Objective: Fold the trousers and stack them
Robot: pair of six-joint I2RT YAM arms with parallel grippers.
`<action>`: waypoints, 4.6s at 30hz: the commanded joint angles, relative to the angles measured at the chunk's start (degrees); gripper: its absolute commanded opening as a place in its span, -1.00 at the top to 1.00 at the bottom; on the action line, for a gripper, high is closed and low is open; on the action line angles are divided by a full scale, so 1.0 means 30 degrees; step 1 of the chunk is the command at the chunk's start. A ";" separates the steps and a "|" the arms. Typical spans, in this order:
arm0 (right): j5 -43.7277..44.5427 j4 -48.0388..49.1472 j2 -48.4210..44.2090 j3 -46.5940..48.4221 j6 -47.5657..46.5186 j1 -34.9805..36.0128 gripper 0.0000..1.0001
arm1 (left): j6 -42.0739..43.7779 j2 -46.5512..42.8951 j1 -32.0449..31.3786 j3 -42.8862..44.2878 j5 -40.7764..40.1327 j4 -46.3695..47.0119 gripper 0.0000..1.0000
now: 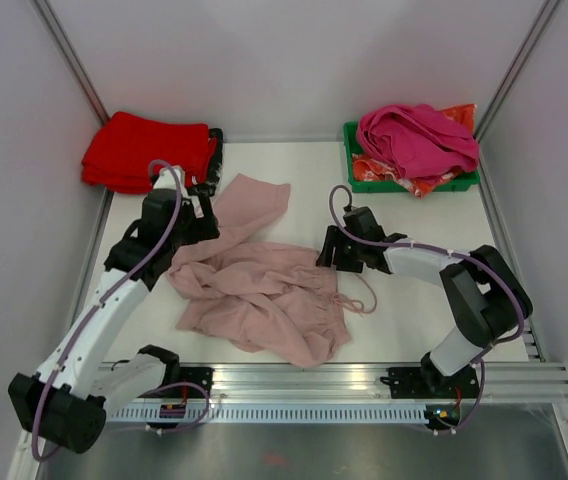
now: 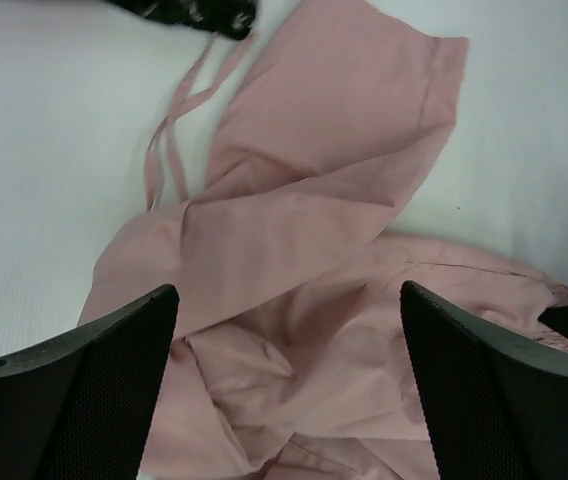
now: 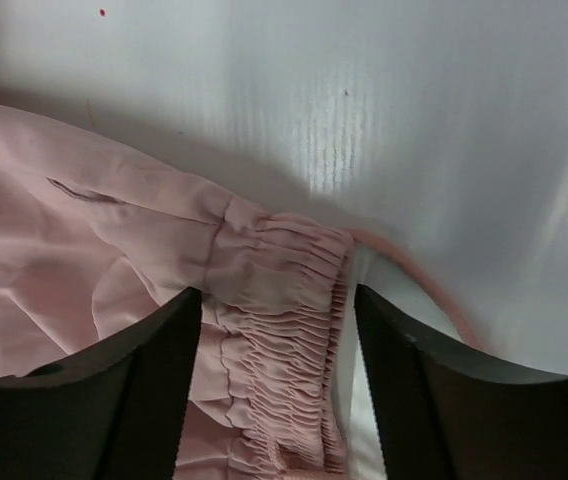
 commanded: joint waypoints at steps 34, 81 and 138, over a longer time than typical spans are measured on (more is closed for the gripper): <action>0.3448 -0.1926 -0.3033 -0.1028 0.0832 -0.2427 0.99 | 0.5008 1.9374 -0.2539 1.0969 0.3171 0.4579 0.95; 0.0343 -0.5061 -0.0924 0.5068 -0.2654 -1.1891 1.00 | 0.1105 0.3345 0.2983 0.3719 0.2599 -0.1563 -0.99; 0.0810 -0.3627 -0.0866 0.3543 -0.1689 -1.2008 1.00 | -0.9321 0.4783 -0.1920 -0.0216 -0.4438 0.0540 0.95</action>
